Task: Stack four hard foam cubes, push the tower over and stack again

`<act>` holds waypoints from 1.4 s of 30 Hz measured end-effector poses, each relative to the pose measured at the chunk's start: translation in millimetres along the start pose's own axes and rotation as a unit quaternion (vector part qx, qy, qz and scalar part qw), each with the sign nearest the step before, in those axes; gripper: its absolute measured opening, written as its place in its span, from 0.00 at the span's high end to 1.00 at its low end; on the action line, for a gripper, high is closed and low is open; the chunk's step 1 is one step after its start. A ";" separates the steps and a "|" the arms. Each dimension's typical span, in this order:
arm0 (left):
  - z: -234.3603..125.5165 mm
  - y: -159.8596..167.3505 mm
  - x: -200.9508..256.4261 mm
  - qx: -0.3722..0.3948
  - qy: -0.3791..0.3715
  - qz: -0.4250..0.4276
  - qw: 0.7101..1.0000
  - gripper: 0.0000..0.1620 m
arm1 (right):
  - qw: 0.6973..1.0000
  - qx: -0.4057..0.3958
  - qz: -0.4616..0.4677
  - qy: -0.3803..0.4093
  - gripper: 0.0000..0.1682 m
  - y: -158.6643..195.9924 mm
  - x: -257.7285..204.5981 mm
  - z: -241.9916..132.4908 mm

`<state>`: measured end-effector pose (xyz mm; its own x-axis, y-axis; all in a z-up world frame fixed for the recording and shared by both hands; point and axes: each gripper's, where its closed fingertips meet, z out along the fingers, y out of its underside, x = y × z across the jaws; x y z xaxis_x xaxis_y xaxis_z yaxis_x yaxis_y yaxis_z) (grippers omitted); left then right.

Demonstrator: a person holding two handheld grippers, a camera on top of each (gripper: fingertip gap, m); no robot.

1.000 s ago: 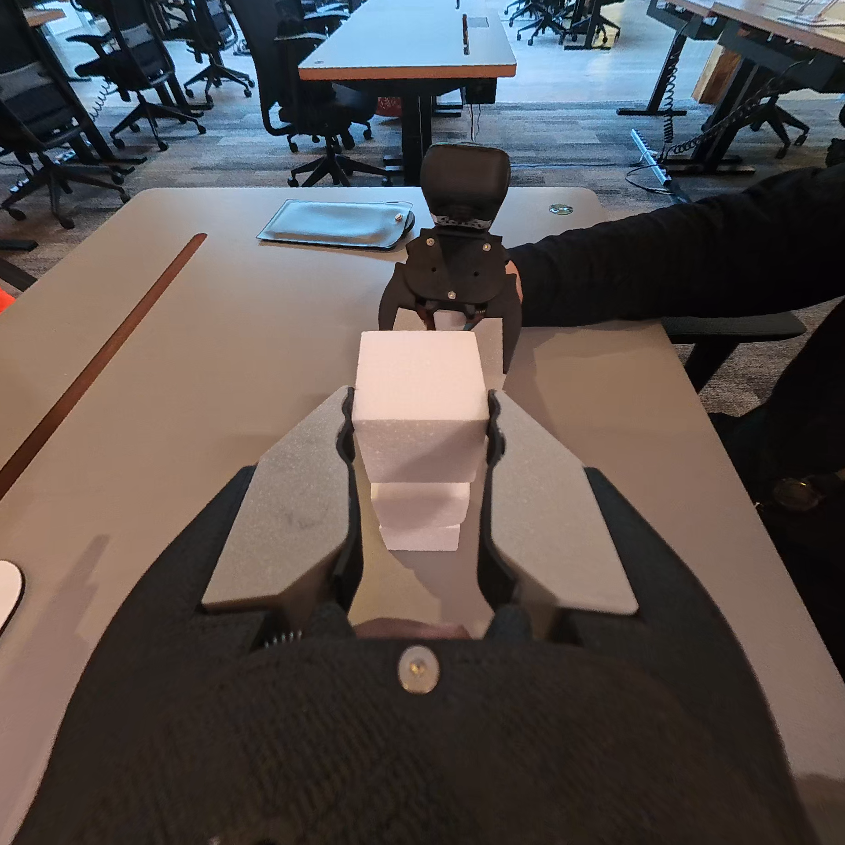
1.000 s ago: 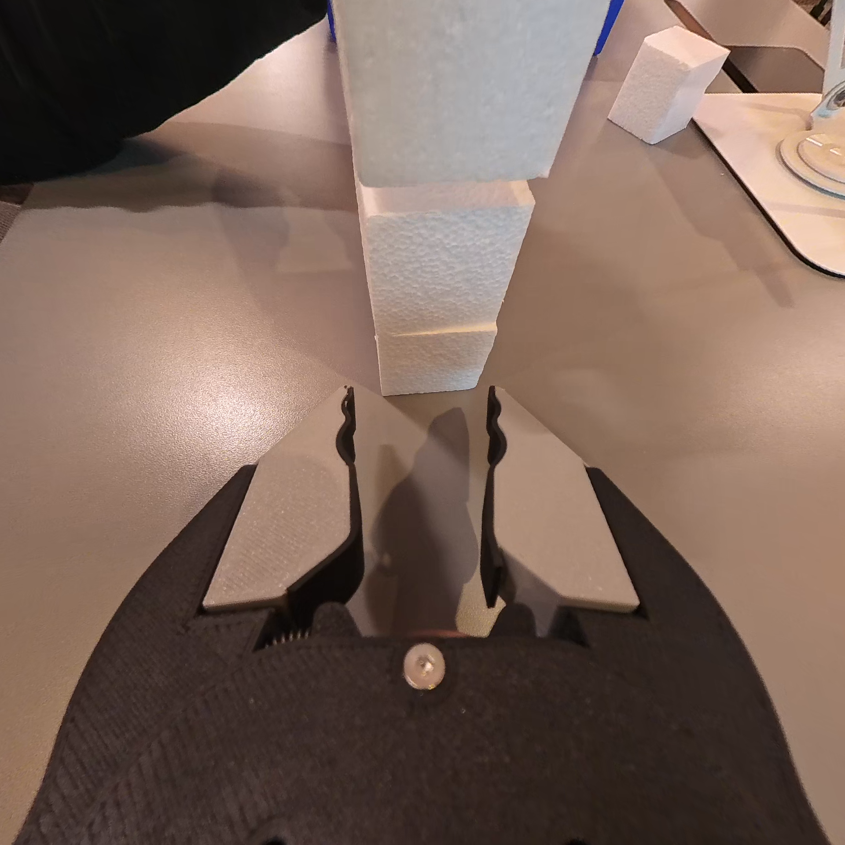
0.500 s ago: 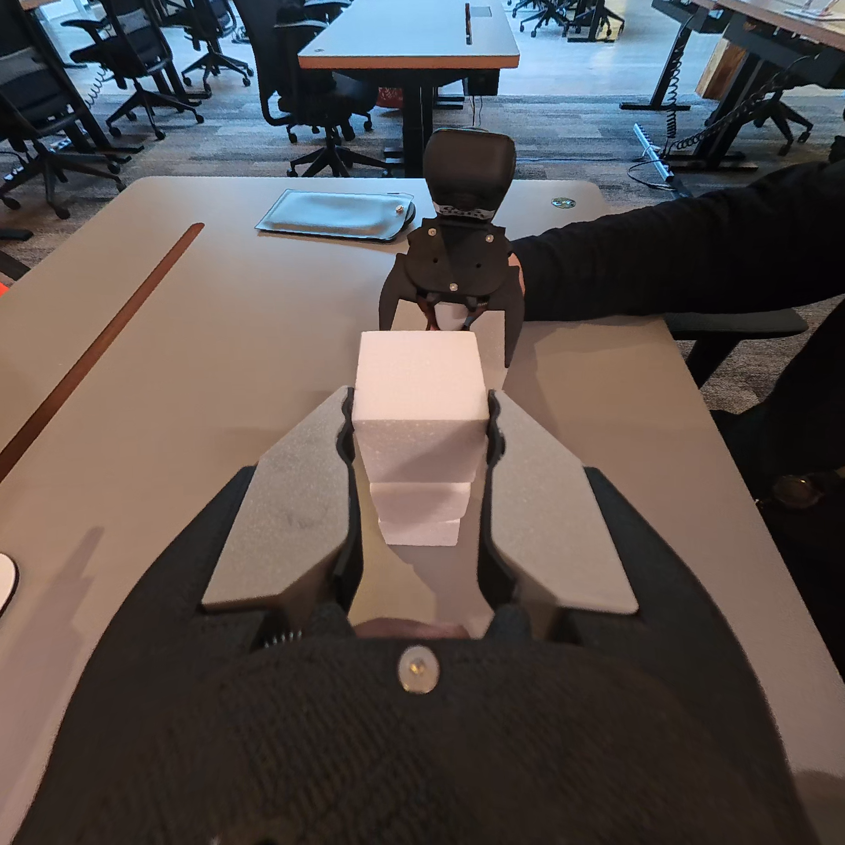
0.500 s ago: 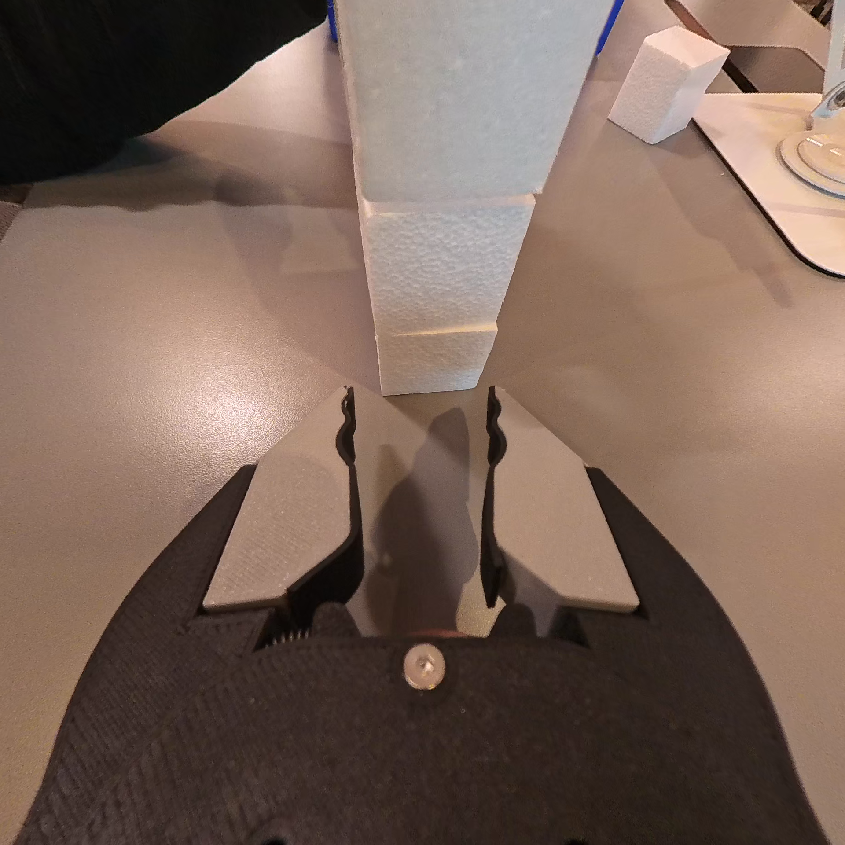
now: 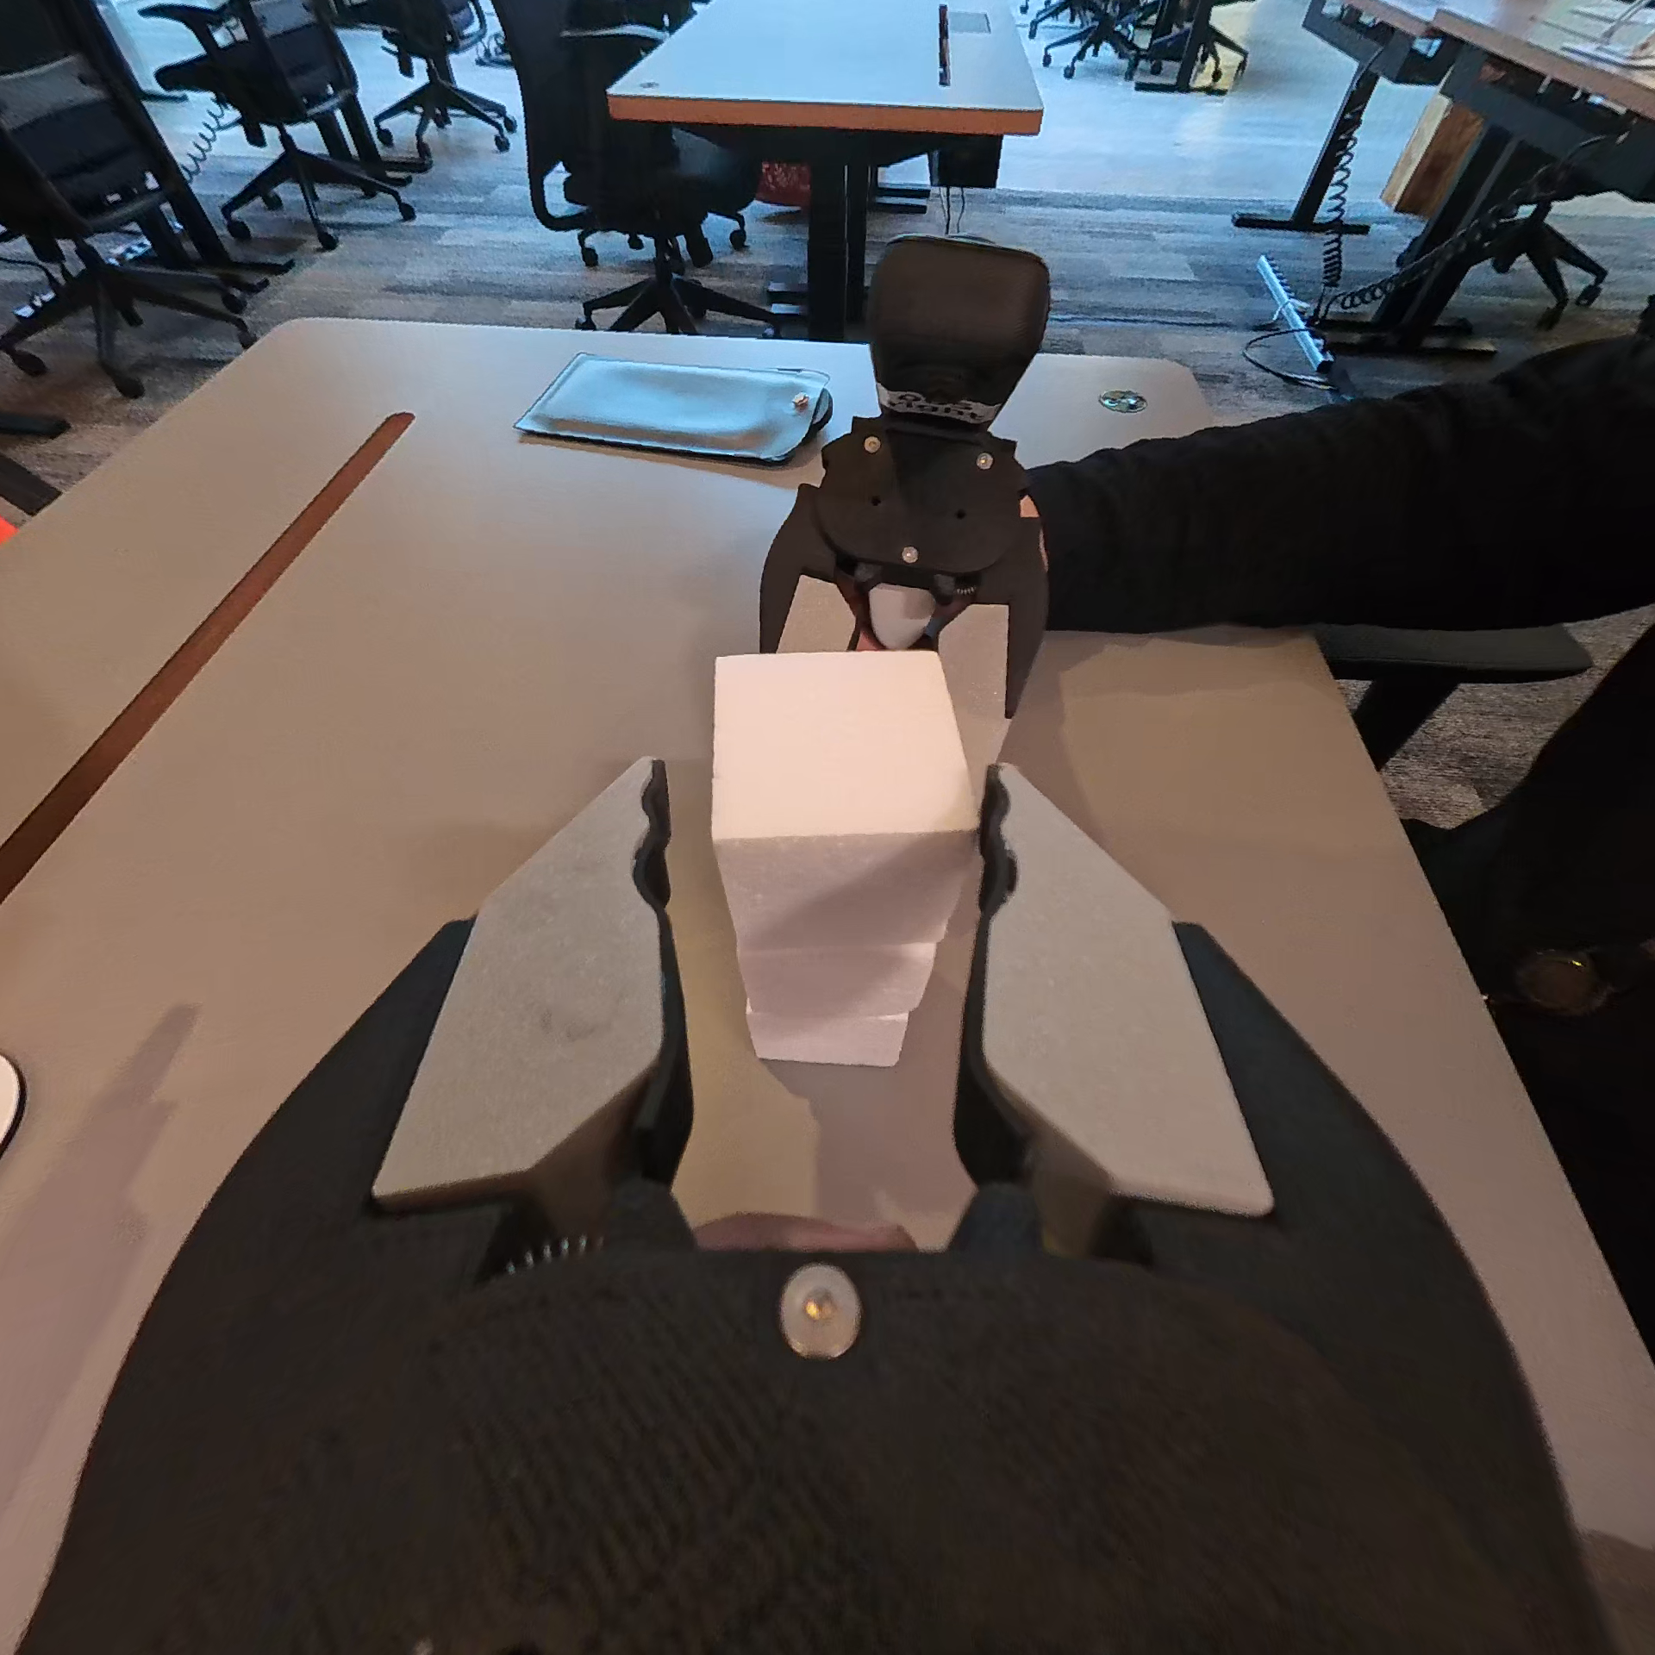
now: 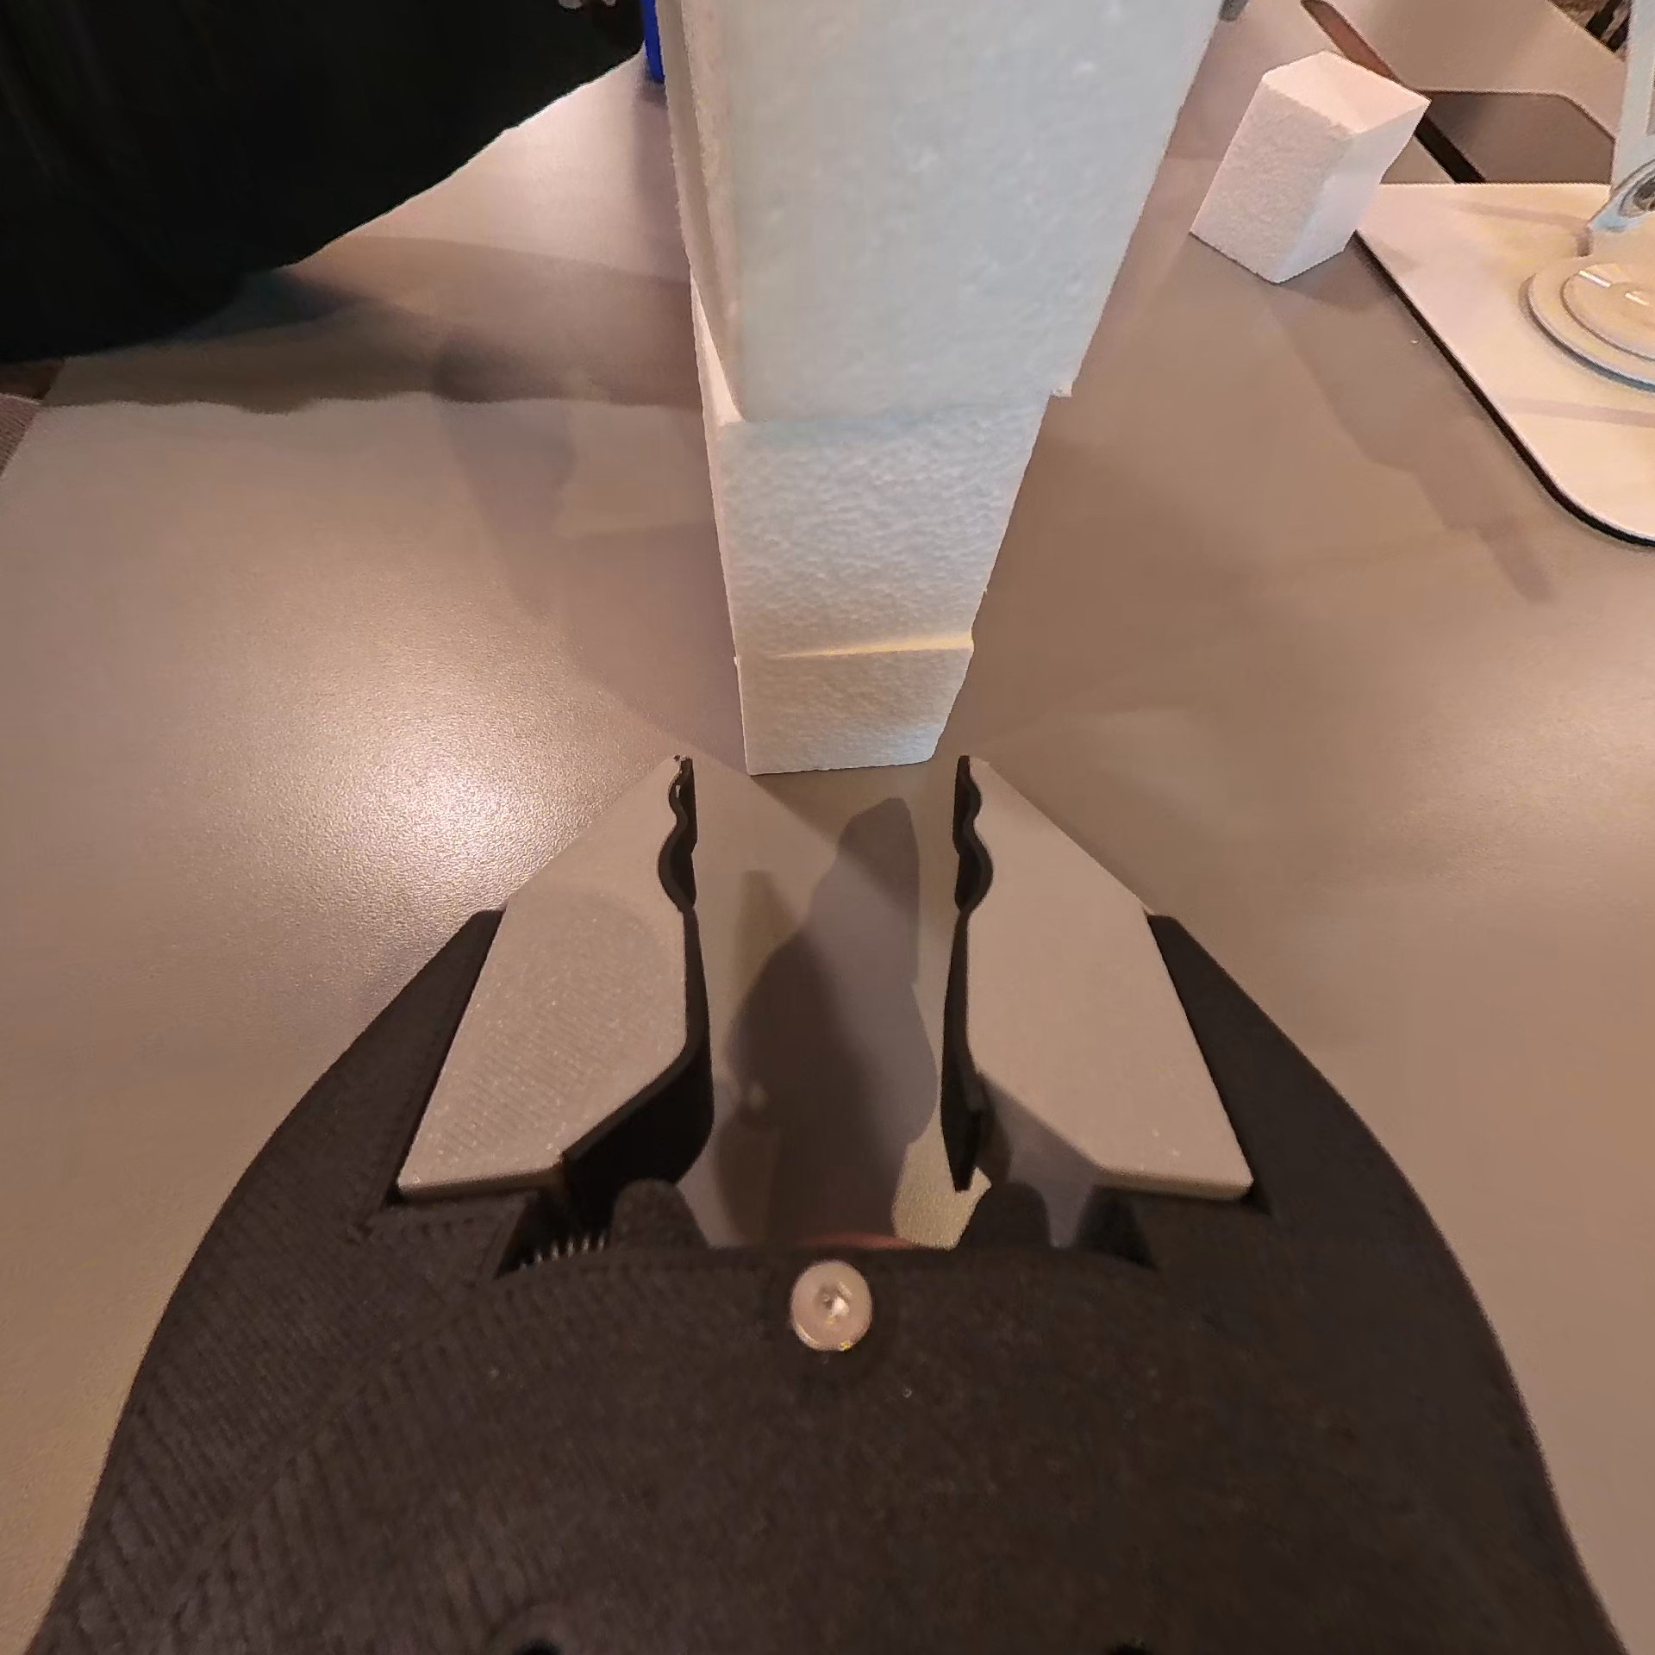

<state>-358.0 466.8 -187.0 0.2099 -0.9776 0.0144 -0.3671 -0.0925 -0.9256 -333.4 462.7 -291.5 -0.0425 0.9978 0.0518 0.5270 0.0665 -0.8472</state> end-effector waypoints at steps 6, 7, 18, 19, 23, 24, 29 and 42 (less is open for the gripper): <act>-0.4 1.5 -0.1 -0.003 0.000 0.002 1.000 0.58 | 1.000 0.000 0.000 0.000 0.67 0.0 0.0 0.1; -0.6 1.5 0.1 -0.003 0.000 0.003 1.000 0.58 | 1.000 0.000 0.000 0.000 0.67 0.0 0.0 0.0; -6.8 5.2 -3.6 -0.003 -0.005 0.000 1.000 0.58 | 1.000 0.000 -0.001 0.000 0.67 -0.1 0.2 0.1; -7.0 5.9 -3.7 -0.004 -0.006 0.000 1.000 0.58 | 1.000 0.000 -0.001 0.000 0.67 -0.1 0.2 0.1; -9.7 5.4 -3.3 -0.002 -0.006 0.001 1.000 0.58 | 1.000 0.000 -0.001 0.000 0.67 -0.2 0.1 0.0; -10.9 5.3 -3.2 -0.002 -0.006 0.001 1.000 0.58 | 1.000 0.000 -0.002 -0.001 0.67 -0.2 0.0 0.1; -24.9 1.4 -4.8 0.011 -0.017 0.006 1.000 0.57 | 1.000 0.000 -0.003 0.000 0.67 -0.1 -0.2 0.1; -180.8 28.8 -155.7 0.132 -0.440 -0.171 0.871 0.54 | 1.000 -0.002 -0.002 -0.003 0.67 0.5 -0.7 0.6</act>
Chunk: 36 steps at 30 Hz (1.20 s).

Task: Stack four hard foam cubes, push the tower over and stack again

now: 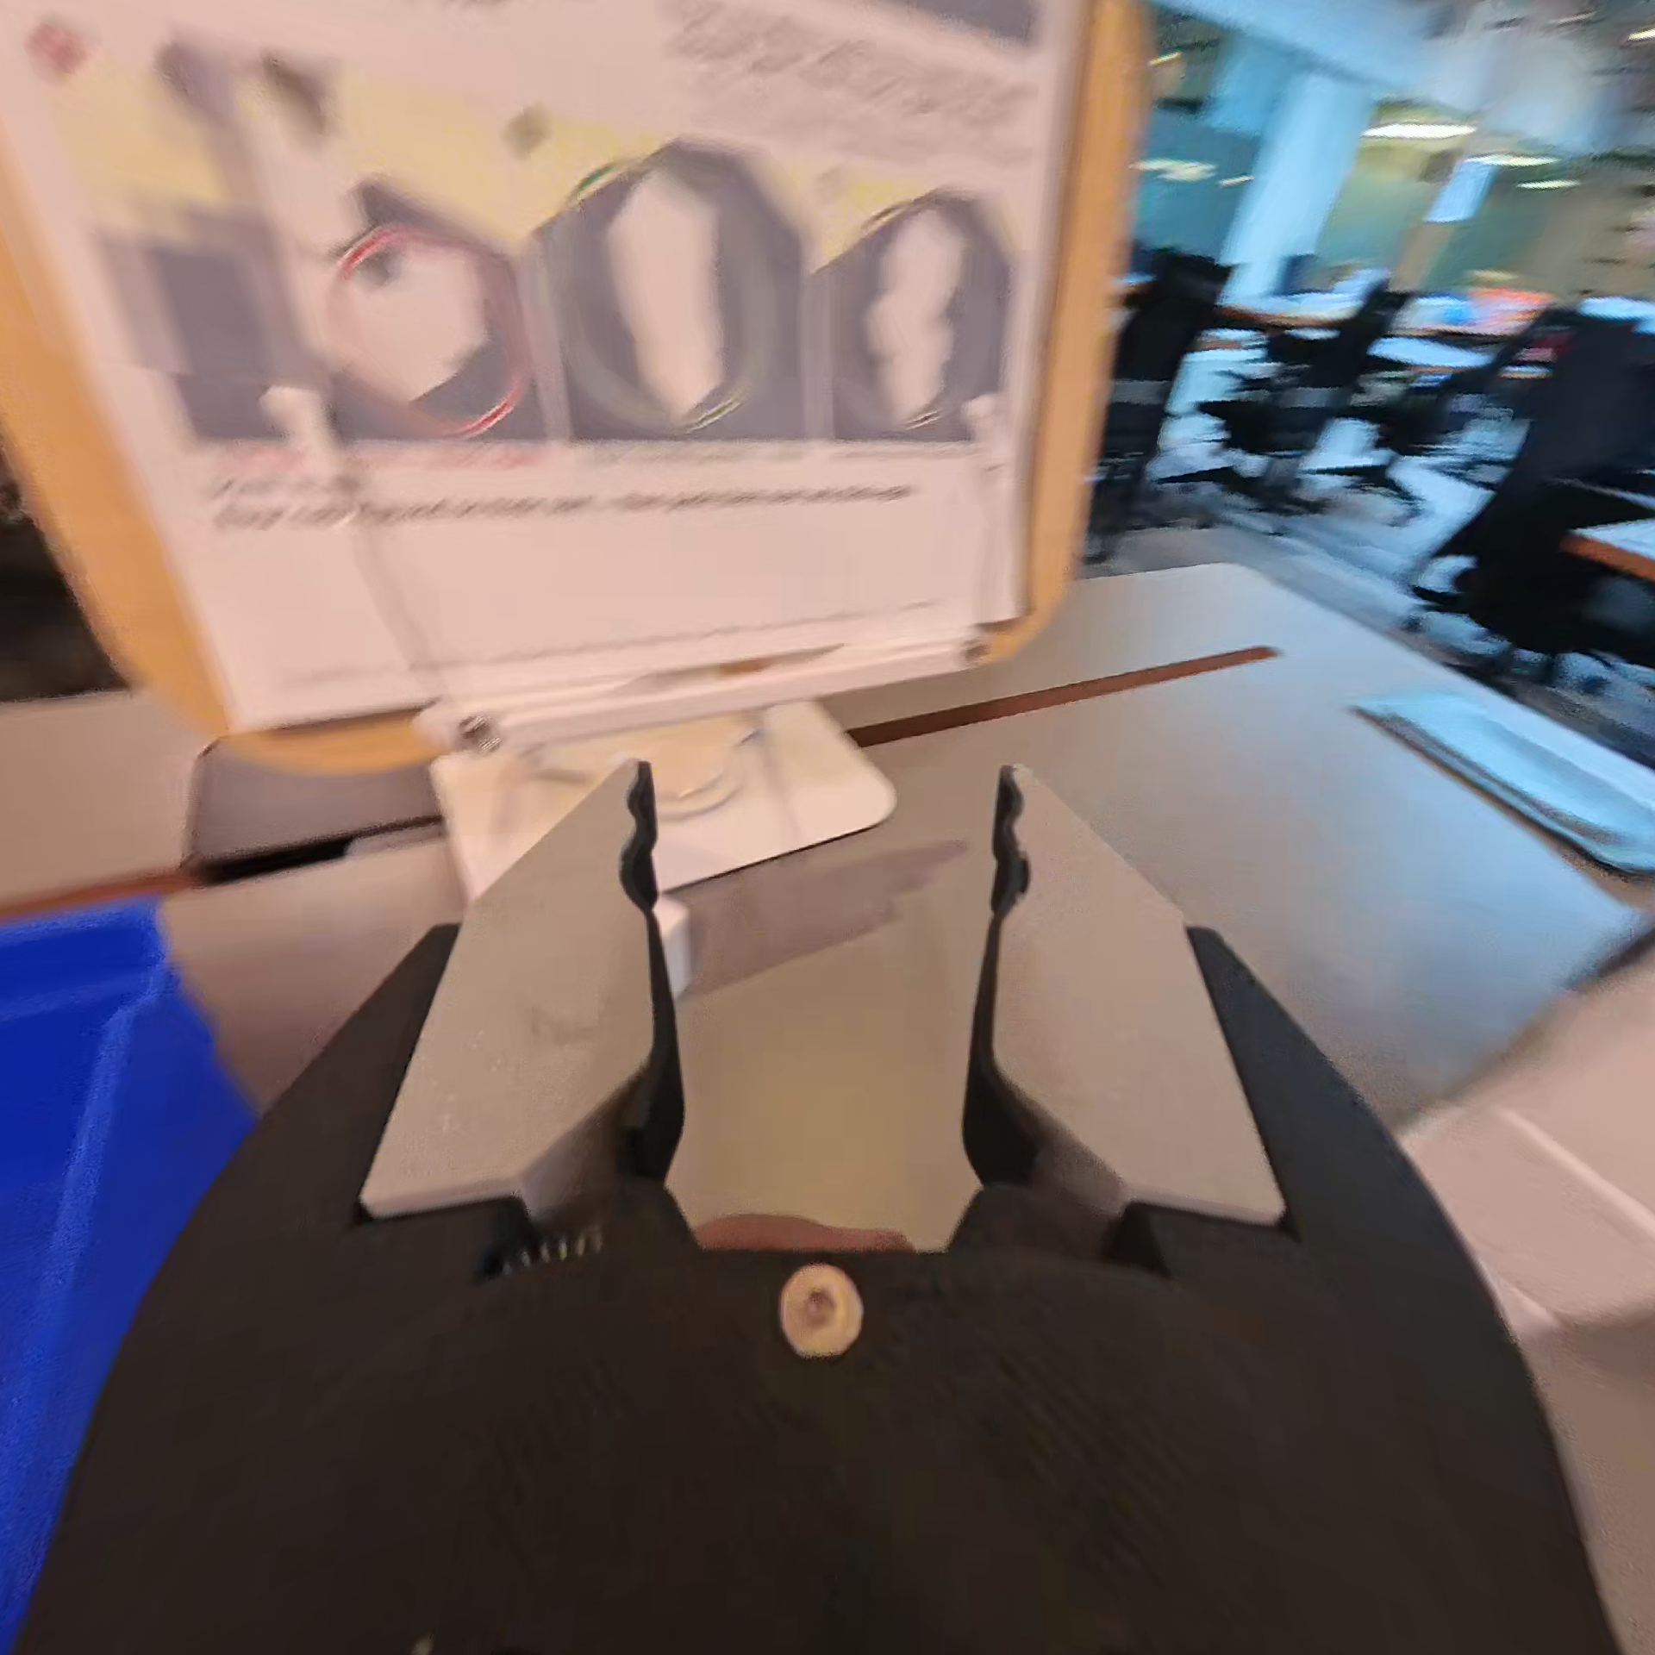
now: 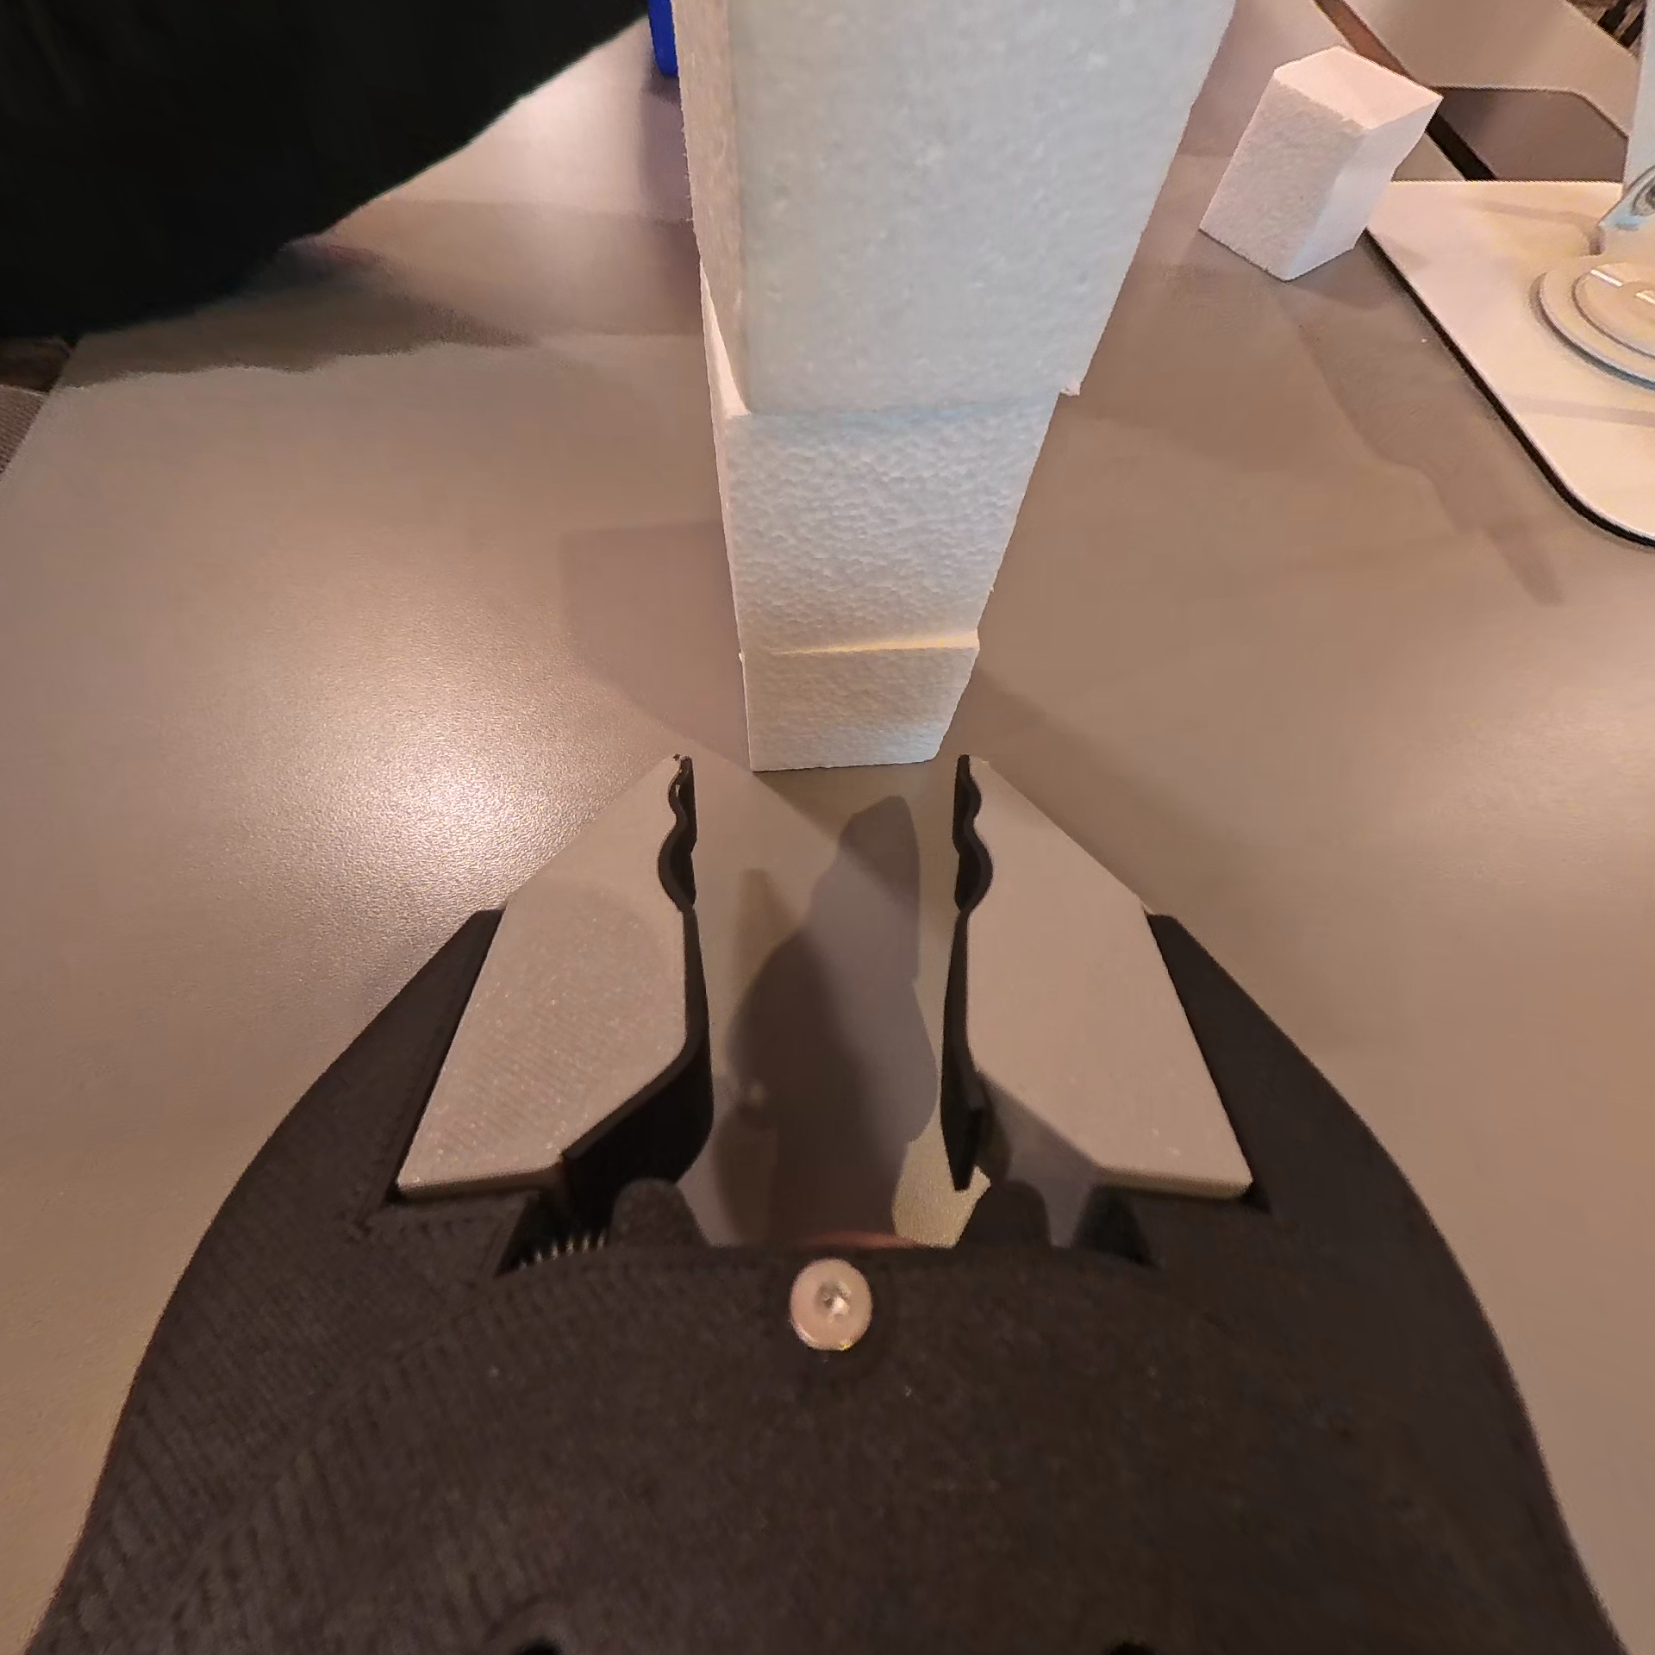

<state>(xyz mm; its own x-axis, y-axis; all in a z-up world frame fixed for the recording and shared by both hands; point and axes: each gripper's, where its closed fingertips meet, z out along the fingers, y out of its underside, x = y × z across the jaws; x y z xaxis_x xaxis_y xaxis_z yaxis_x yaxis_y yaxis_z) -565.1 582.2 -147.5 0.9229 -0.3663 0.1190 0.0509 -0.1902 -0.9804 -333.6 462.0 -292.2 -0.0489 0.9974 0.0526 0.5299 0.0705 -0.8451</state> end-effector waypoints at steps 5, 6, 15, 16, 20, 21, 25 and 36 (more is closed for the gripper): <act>25.7 46.4 -41.9 -0.054 -0.051 -0.021 0.997 0.54 | 1.000 0.001 0.000 0.000 0.67 -0.2 0.0 -0.1; 32.6 53.8 -44.6 -0.063 -0.041 -0.022 0.997 0.54 | 1.000 0.001 0.001 0.000 0.67 -0.2 0.2 -0.2; 70.0 91.8 -74.3 -0.159 0.004 0.084 0.984 0.53 | 1.000 0.003 0.009 -0.014 0.67 -0.6 -1.2 -0.5; 71.5 94.5 -77.4 -0.173 0.004 0.098 0.980 0.53 | 1.000 0.002 0.010 -0.017 0.67 -0.2 -1.8 -0.1; 77.1 107.2 -79.7 -0.215 0.019 0.133 0.967 0.54 | 1.000 0.000 0.016 -0.026 0.67 0.3 -2.7 0.2; 77.5 113.7 -82.1 -0.231 0.016 0.143 0.962 0.54 | 1.000 0.000 0.017 -0.027 0.67 0.1 -2.6 0.1; 77.1 128.5 -97.9 -0.252 -0.026 0.192 0.948 0.48 | 1.000 0.000 0.015 -0.024 0.67 0.1 -2.4 0.1; 55.9 131.6 -80.5 -0.259 -0.034 0.217 0.941 0.57 | 1.000 0.002 0.006 -0.011 0.67 -0.3 -2.2 -0.9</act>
